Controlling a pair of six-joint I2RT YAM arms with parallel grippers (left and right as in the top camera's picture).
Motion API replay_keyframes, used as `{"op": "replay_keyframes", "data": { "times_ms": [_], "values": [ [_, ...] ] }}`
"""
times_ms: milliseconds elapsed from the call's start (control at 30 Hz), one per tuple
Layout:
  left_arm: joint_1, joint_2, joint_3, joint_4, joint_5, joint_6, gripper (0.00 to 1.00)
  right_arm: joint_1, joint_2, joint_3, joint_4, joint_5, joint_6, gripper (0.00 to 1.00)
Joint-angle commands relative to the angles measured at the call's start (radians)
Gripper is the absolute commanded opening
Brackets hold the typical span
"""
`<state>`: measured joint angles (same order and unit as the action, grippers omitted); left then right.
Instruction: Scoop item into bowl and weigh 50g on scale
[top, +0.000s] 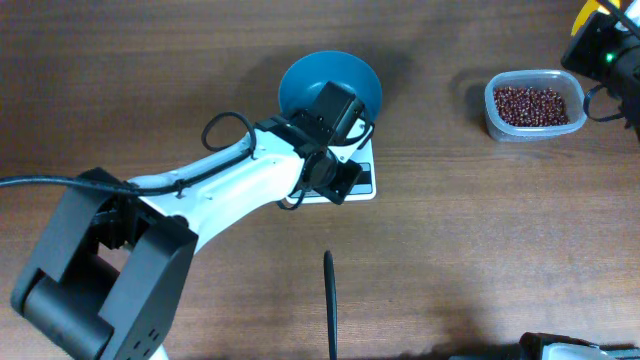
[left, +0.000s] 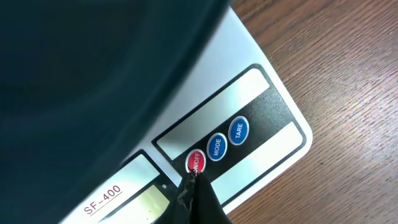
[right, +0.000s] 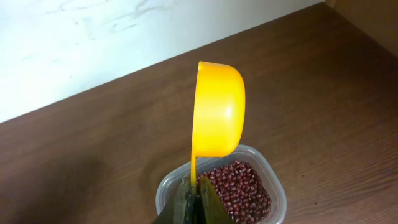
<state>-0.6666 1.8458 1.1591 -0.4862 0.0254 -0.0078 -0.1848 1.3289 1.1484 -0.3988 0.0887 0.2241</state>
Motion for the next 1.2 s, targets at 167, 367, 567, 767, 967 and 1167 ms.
{"op": "replay_keyframes", "data": {
  "times_ms": [167, 367, 567, 767, 967, 1167],
  "values": [
    [-0.006, 0.054, 0.001, 0.015, 0.005, -0.006, 0.0, -0.007, 0.002, 0.019, 0.017, -0.006, -0.01, 0.04],
    [-0.006, 0.06, 0.001, 0.036, 0.004, -0.006, 0.0, -0.007, 0.002, 0.019, 0.018, -0.006, -0.01, 0.04],
    [-0.006, 0.093, 0.001, 0.064, 0.005, -0.006, 0.0, -0.007, 0.002, 0.019, 0.018, -0.006, -0.01, 0.04],
    [-0.006, 0.092, 0.001, 0.063, 0.005, -0.006, 0.0, -0.007, 0.002, 0.019, 0.019, -0.006, -0.01, 0.04],
    [-0.006, -0.056, 0.035, -0.033, 0.003, -0.006, 0.0, -0.007, 0.002, 0.019, 0.019, -0.006, -0.01, 0.04],
    [-0.005, -0.312, 0.035, -0.051, -0.032, -0.006, 0.0, -0.007, 0.002, 0.019, 0.023, -0.006, -0.01, 0.04]
  ]
}}
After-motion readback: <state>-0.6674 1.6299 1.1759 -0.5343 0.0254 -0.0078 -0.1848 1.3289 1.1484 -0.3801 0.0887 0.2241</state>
